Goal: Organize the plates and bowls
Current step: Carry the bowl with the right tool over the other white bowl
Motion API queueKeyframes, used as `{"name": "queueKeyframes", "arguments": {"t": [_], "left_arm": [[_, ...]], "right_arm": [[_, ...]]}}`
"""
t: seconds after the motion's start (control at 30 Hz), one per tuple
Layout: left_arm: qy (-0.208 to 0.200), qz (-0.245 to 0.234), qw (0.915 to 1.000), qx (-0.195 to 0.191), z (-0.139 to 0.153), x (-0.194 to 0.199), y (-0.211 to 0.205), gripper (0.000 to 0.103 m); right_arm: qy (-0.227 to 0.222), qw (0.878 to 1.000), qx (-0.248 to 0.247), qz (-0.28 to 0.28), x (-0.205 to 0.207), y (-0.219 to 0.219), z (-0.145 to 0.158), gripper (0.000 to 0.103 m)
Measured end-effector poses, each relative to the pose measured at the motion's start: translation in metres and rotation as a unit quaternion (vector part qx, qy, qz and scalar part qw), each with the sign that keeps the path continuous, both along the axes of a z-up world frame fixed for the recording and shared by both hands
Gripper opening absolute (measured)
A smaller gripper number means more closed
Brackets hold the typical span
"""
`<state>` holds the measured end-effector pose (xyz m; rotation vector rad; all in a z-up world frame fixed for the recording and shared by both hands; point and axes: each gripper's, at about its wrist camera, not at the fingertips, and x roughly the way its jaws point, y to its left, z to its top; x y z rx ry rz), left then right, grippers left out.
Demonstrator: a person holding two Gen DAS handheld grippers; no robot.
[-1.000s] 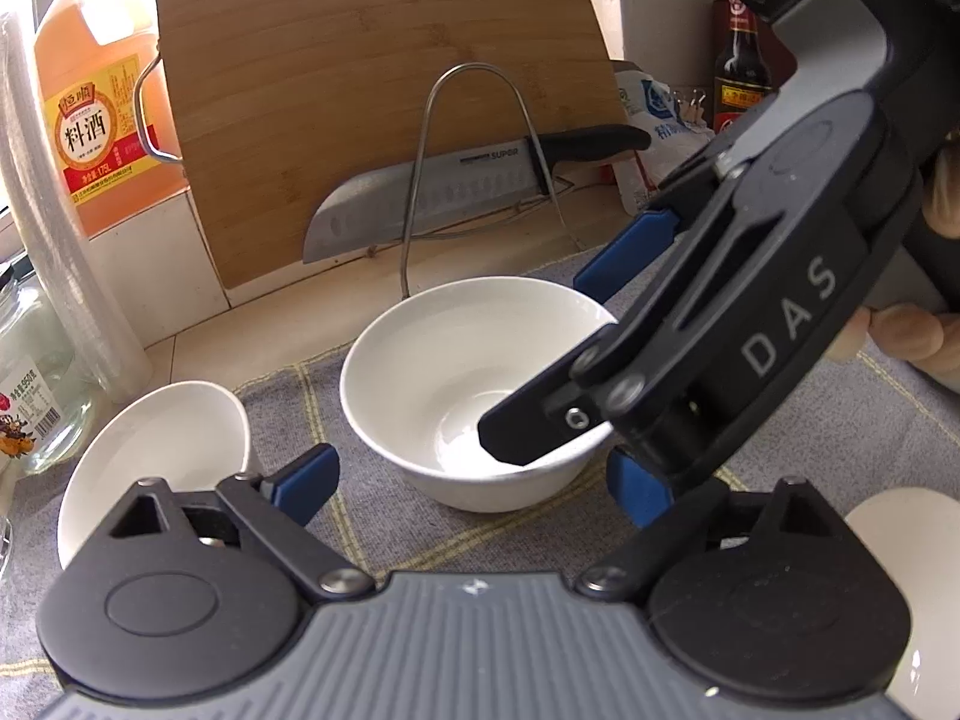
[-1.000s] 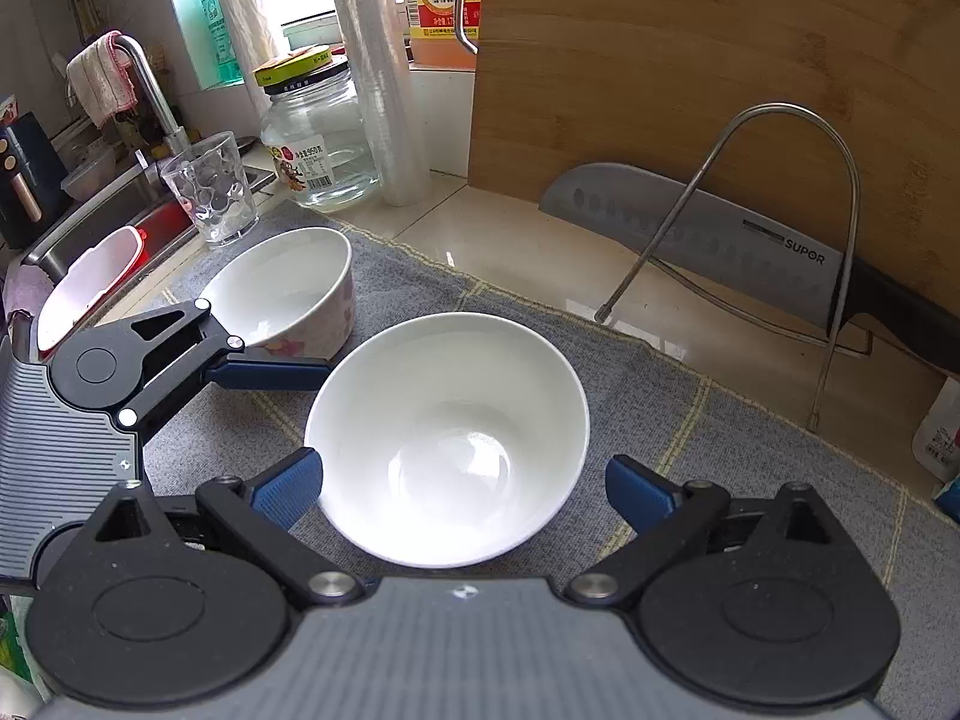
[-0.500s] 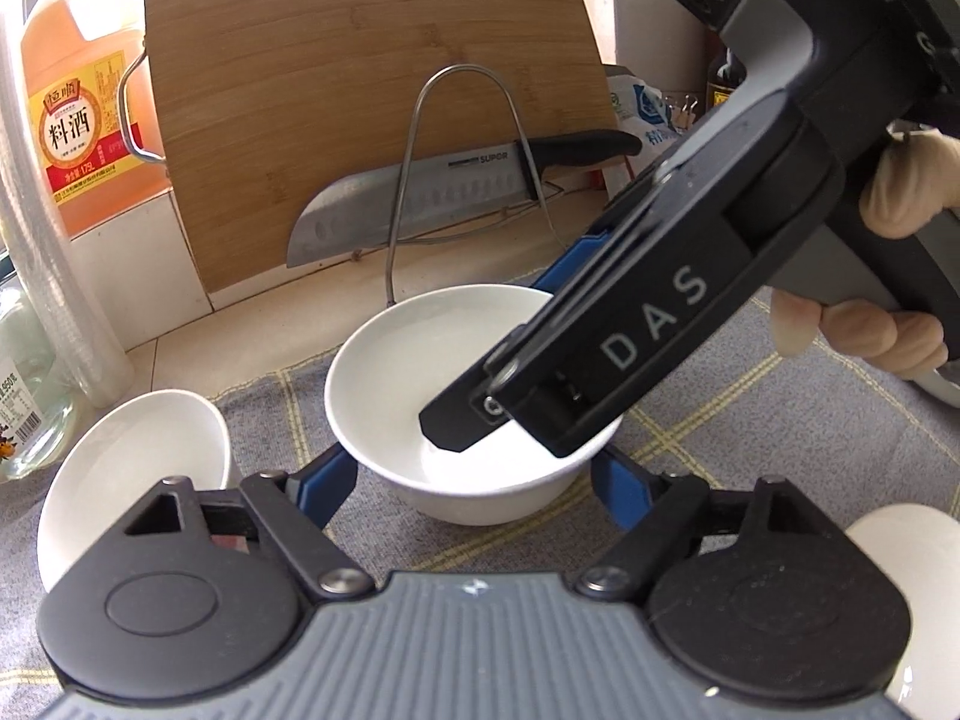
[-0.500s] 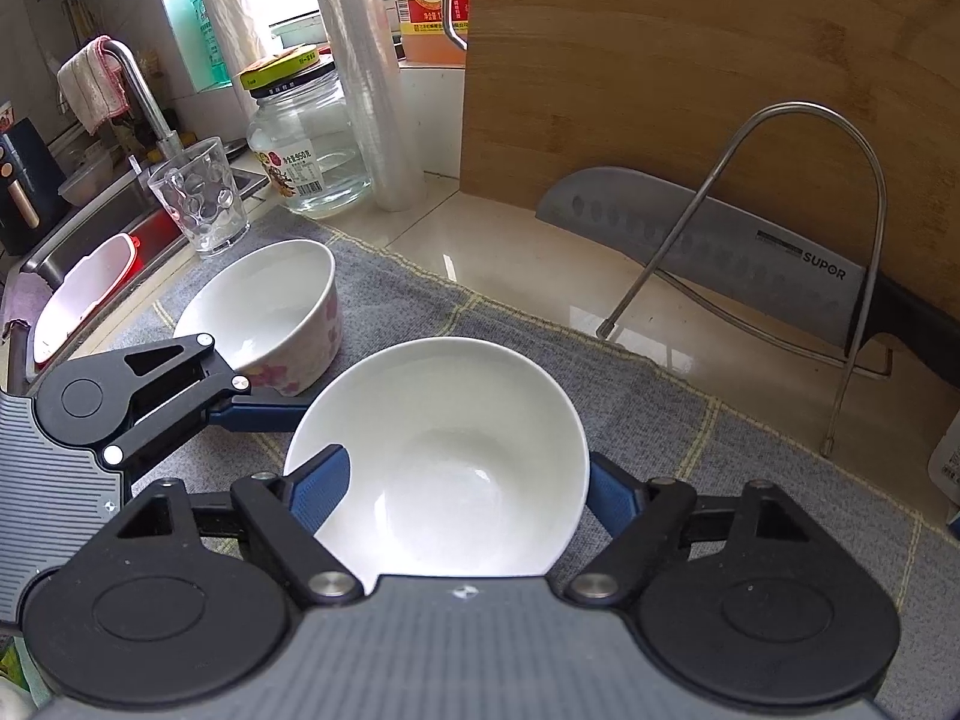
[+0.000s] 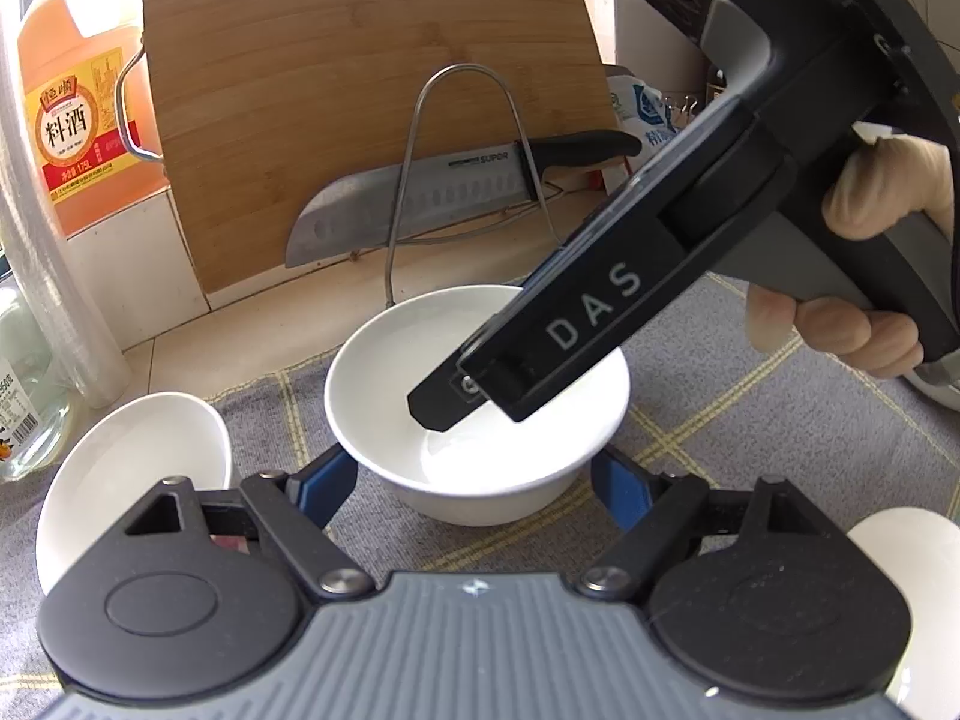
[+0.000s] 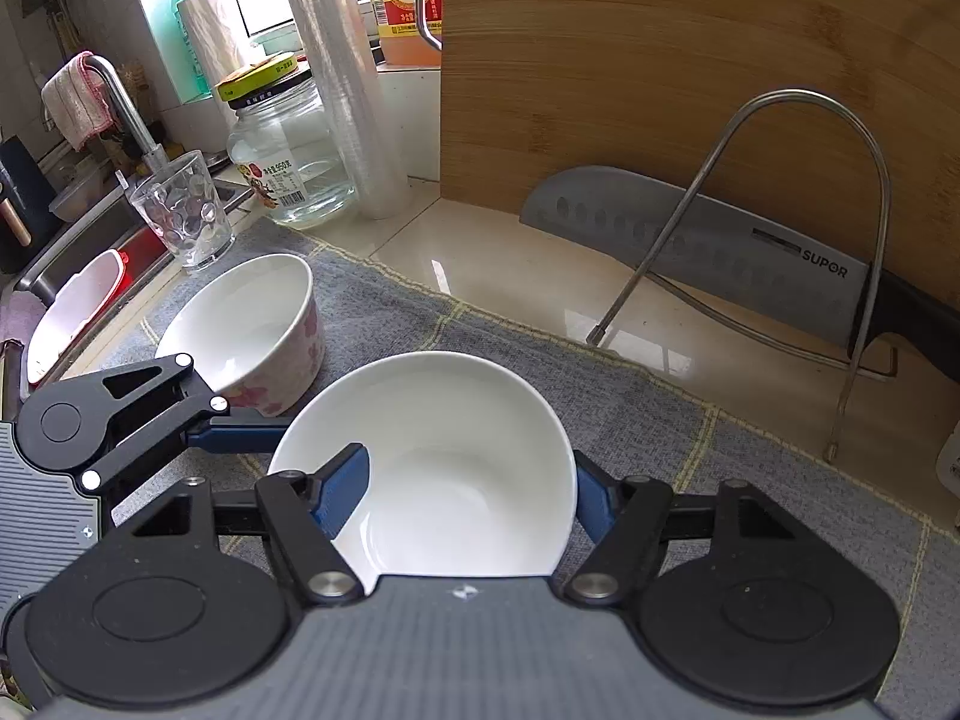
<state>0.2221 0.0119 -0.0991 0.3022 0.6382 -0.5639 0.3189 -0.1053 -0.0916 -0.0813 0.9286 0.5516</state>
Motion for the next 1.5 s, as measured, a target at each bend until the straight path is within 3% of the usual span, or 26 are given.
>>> {"name": "queueKeyframes", "arguments": {"t": [0.6, 1.17, 1.5], "left_arm": [[-0.005, -0.023, 0.9997, 0.003, 0.027, -0.031, 0.002, 0.085], [-0.015, -0.03, 0.9994, -0.005, 0.056, -0.107, 0.006, 0.085], [-0.003, -0.042, 0.9991, -0.008, 0.067, -0.145, 0.005, 0.085]], "right_arm": [[-0.012, 1.0, 0.005, 0.004, -0.031, -0.003, 0.021, 0.074], [-0.037, 0.999, 0.032, 0.022, -0.112, -0.008, 0.067, 0.075], [-0.038, 0.998, 0.03, 0.027, -0.157, -0.013, 0.074, 0.075]]}}
